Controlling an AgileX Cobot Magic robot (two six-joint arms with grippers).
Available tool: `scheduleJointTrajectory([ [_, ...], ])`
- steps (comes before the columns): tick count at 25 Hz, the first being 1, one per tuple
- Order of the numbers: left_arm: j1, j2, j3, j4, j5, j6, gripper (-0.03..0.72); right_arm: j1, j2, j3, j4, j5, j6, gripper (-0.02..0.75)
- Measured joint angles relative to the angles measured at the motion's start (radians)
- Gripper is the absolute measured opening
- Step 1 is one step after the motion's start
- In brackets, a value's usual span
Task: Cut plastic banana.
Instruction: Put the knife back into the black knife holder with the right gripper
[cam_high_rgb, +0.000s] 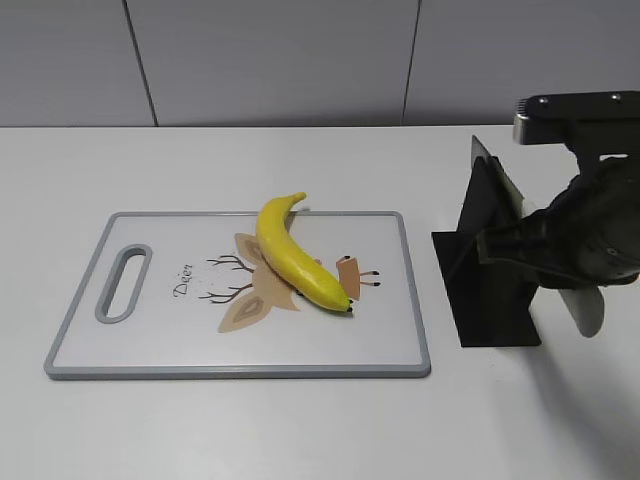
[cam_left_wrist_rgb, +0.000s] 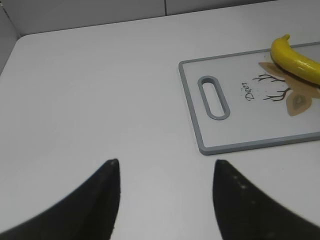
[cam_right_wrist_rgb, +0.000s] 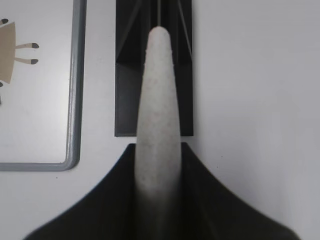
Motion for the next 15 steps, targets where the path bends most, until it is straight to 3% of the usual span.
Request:
scheduleJointTrajectory([
  [12,0.000,0.000,0.000,0.000,0.000,0.000,0.575,0.000,0.044,0.000,0.021,-0.001,0.000,0.187],
  [15,0.000,0.000,0.000,0.000,0.000,0.000,0.575,0.000,0.046,0.000,0.022,-0.001,0.000,0.306],
])
